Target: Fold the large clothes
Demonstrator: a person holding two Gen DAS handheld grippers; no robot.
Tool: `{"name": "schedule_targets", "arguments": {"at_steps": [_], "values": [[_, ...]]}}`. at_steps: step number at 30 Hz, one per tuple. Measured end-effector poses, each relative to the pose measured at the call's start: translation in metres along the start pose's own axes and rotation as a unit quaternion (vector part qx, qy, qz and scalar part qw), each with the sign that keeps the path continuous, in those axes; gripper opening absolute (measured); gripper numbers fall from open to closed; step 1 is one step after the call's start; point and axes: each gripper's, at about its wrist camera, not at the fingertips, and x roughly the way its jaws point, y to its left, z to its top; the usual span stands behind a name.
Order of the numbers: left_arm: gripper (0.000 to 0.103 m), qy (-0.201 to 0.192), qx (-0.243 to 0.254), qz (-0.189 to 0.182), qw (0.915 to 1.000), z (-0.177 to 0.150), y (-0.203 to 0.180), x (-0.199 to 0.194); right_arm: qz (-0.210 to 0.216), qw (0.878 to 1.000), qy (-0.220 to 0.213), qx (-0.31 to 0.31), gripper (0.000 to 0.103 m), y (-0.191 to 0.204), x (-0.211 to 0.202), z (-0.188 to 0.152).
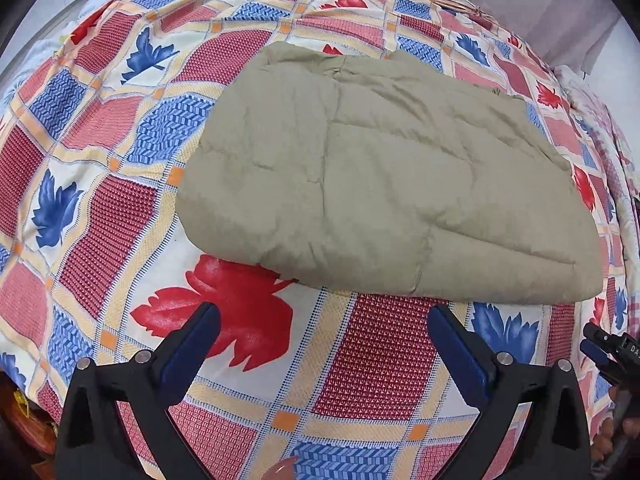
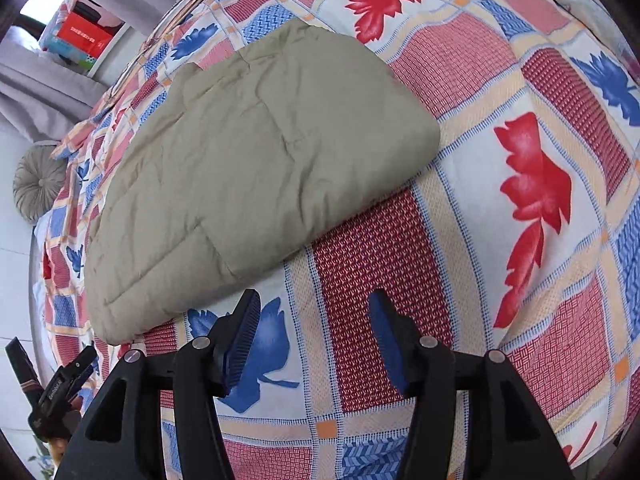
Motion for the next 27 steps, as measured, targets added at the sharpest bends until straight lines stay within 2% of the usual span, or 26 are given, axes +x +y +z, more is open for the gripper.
{"name": "schedule_targets", "arguments": {"at_steps": [3, 6, 9, 13, 16, 20, 21, 23, 27], "values": [[0.103, 0.009, -0.013, 0.001, 0.9999, -0.002, 0.004, 0.008, 0.005, 1.000, 0.010, 0.002, 0.062, -0.001, 0.008, -0.005], [0.103, 0.015, -0.036, -0.006, 0.9992, -0.002, 0.012, 0.017, 0.028, 0.999, 0.020, 0.024, 0.078, -0.004, 0.017, -0.006], [0.103, 0.032, -0.060, -0.031, 0.9972, 0.000, 0.019, 0.026, 0.061, 0.996, 0.020, 0.056, 0.080, -0.008, 0.022, -0.007], [0.103, 0.025, -0.083, -0.069, 0.9938, 0.003, 0.026, 0.028, 0.091, 0.993, 0.015, 0.078, 0.082, -0.010, 0.027, -0.003], [0.103, 0.014, -0.116, -0.121, 0.9858, 0.007, 0.035, 0.032, 0.123, 0.987, 0.018, 0.099, 0.083, -0.013, 0.034, 0.001], [0.103, 0.029, -0.158, -0.193, 0.9680, 0.014, 0.049, 0.052, 0.153, 0.980, 0.018, 0.126, 0.086, -0.016, 0.044, 0.007], [0.103, 0.031, -0.168, -0.202, 0.9643, 0.015, 0.052, 0.057, 0.162, 0.977, 0.019, 0.134, 0.101, -0.017, 0.047, 0.008], [0.103, 0.034, -0.182, -0.220, 0.9579, 0.016, 0.057, 0.065, 0.185, 0.970, 0.017, 0.154, 0.103, -0.021, 0.053, 0.011], [0.103, 0.034, -0.205, -0.231, 0.9504, 0.023, 0.061, 0.081, 0.223, 0.955, 0.027, 0.191, 0.103, -0.026, 0.068, 0.020]]}}
